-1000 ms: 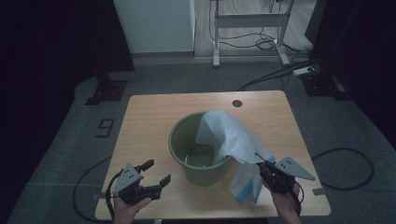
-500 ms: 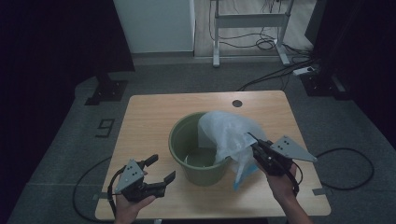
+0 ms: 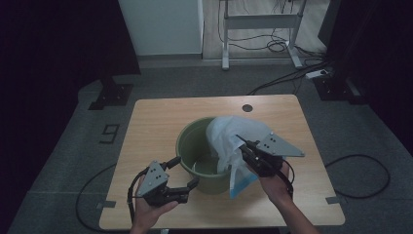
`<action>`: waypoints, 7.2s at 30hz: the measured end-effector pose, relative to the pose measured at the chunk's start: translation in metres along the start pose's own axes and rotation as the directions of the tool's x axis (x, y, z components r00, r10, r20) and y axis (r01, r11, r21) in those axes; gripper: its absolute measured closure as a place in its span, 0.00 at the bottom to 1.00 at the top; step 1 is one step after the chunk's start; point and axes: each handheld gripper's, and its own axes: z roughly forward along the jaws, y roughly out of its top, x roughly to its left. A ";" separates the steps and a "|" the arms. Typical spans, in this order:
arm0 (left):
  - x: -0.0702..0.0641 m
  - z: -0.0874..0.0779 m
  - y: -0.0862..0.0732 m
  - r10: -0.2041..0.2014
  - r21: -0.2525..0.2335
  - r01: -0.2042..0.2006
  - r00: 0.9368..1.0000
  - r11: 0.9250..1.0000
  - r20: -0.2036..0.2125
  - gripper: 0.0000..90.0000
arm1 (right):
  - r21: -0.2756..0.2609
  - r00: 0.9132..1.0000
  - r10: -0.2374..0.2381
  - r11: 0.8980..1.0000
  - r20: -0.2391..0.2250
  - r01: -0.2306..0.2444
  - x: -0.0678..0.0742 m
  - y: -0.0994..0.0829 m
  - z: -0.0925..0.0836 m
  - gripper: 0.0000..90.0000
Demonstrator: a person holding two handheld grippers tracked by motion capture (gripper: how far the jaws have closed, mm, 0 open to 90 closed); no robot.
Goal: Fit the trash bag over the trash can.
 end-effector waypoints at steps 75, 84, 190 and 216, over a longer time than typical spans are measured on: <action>0.020 0.013 0.010 -0.182 -0.067 0.176 0.979 0.982 -0.091 1.00 | -0.002 0.992 0.042 0.999 -0.116 -0.042 -0.009 -0.050 -0.067 0.38; 0.032 -0.003 0.002 -0.214 -0.085 0.205 0.970 0.975 -0.115 1.00 | 0.041 0.995 0.097 0.994 -0.005 -0.097 -0.035 -0.074 -0.065 0.31; 0.000 0.045 0.020 -0.127 0.081 0.112 0.968 0.990 0.216 0.99 | 0.040 0.992 0.125 0.991 0.005 -0.125 -0.054 -0.102 -0.037 0.64; 0.033 0.034 0.037 -0.262 -0.050 0.268 0.959 0.962 0.107 1.00 | 0.075 0.997 0.041 0.996 0.059 -0.046 -0.022 -0.140 -0.077 0.18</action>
